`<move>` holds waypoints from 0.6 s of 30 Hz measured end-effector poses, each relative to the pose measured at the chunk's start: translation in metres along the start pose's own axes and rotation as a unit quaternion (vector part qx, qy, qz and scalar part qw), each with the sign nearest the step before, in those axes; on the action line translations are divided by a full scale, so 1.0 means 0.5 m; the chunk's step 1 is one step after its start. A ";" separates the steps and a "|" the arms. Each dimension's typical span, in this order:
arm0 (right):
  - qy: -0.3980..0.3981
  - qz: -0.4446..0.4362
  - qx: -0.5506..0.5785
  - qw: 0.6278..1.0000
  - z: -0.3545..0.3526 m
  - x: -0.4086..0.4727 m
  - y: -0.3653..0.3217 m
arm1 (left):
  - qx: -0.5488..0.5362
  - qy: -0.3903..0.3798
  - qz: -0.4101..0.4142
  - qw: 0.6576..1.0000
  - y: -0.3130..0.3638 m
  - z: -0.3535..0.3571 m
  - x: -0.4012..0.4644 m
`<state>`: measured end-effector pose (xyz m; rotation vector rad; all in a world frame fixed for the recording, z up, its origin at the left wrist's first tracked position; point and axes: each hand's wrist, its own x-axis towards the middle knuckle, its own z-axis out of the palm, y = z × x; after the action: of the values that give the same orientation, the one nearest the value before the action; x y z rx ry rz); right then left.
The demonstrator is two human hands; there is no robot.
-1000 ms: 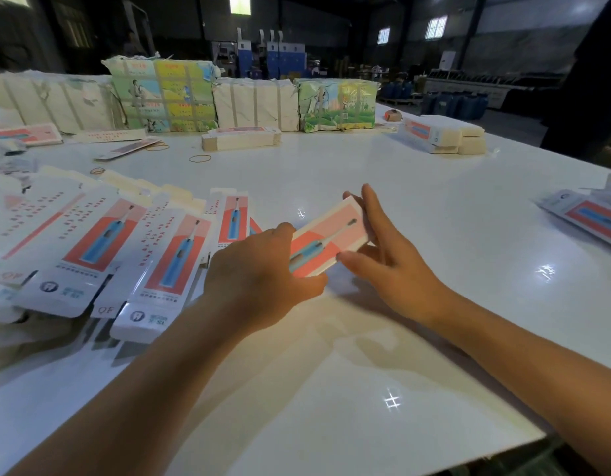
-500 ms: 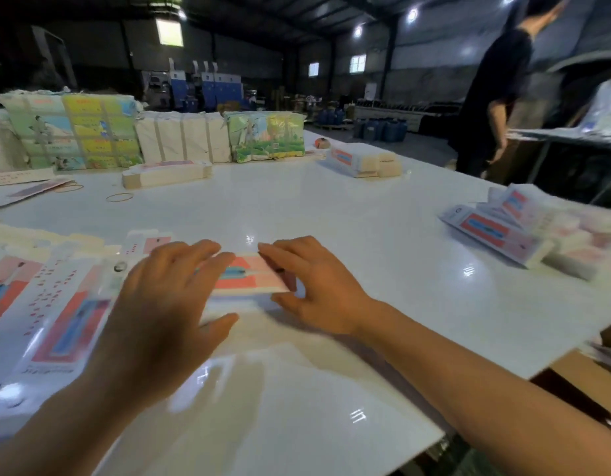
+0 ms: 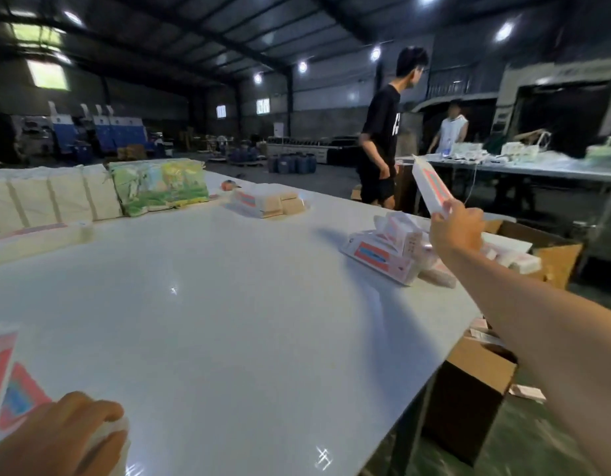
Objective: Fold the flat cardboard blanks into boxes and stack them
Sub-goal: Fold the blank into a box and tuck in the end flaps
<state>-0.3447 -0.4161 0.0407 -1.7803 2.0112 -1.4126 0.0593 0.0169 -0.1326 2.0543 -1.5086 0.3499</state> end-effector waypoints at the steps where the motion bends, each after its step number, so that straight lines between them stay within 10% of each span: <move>1: -0.019 0.023 -0.036 0.999 0.005 0.001 0.027 | -0.017 -0.041 0.010 0.999 0.011 0.007 0.003; 6: -0.067 0.021 -0.113 0.991 0.027 -0.028 0.052 | 0.015 -0.001 -0.011 1.000 0.105 -0.044 0.024; 13: 0.038 -0.156 0.164 0.973 -0.023 -0.081 -0.192 | 0.082 -0.033 -0.056 0.995 0.255 -0.145 0.017; 18: -0.185 -0.380 0.264 0.867 -0.016 -0.346 -0.327 | 0.071 -0.004 -0.059 0.996 0.244 -0.121 0.015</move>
<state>-0.1775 -0.2497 0.0739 -2.3920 0.6293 -1.4080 -0.0457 0.0203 -0.0453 2.2456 -1.3955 0.4141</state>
